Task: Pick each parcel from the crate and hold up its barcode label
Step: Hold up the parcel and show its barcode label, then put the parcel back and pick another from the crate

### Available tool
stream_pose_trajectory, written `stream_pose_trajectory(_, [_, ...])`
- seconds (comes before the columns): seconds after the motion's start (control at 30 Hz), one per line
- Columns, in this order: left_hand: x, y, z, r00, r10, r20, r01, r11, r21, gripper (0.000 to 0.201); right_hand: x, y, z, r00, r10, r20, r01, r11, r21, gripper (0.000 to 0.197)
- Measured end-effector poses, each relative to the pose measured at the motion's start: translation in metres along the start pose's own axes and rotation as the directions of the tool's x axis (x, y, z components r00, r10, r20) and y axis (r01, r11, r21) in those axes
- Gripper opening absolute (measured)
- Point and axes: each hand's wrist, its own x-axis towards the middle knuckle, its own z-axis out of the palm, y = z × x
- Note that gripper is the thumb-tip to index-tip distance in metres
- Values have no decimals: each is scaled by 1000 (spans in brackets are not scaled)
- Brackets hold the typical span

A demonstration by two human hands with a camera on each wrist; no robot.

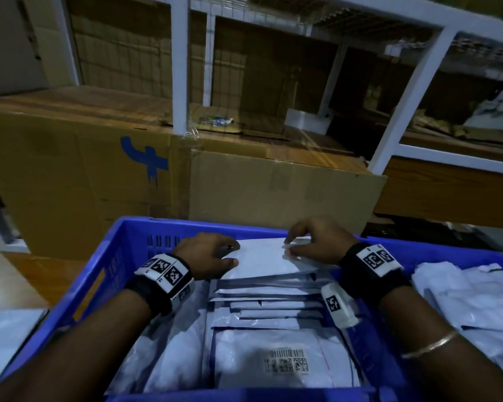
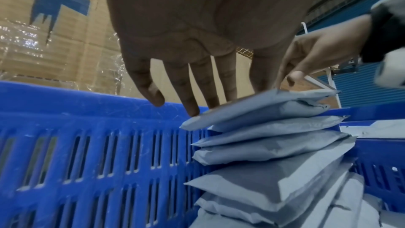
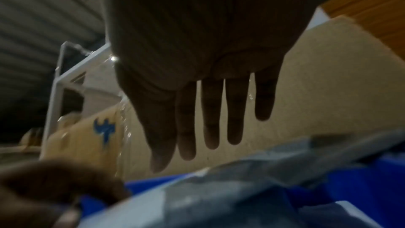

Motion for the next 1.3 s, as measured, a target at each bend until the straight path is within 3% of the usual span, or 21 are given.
stream_pose_trajectory(0.1, [-1,1,-1,1000,4,-20,-4,1000,-6,42,-2,-5,2,990,17,137,5,988,-152,40])
stream_pose_trajectory(0.33, [-5,7,-6,997,31,-76,-33,999,-30,28,1,-9,6,981,45,191,-6,980,-196,40])
stream_pose_trajectory(0.53, [-4,8,-5,997,35,-72,-33,999,30,44,7,-9,14,982,47,181,-13,983,-185,39])
stream_pose_trajectory(0.7, [-3,13,-4,1000,14,-9,-13,996,90,44,0,-1,17,980,102,172,-79,988,-135,39])
stream_pose_trajectory(0.9, [-1,15,1,999,28,46,-32,997,74,46,0,1,5,992,52,117,-41,994,-97,42])
stream_pose_trajectory(1.07, [2,17,3,996,54,72,-58,997,57,40,-2,-1,9,982,45,185,-19,990,-140,45])
stream_pose_trajectory(1.3, [3,20,2,995,61,84,-63,998,16,50,-1,0,11,987,48,152,-38,997,-68,42])
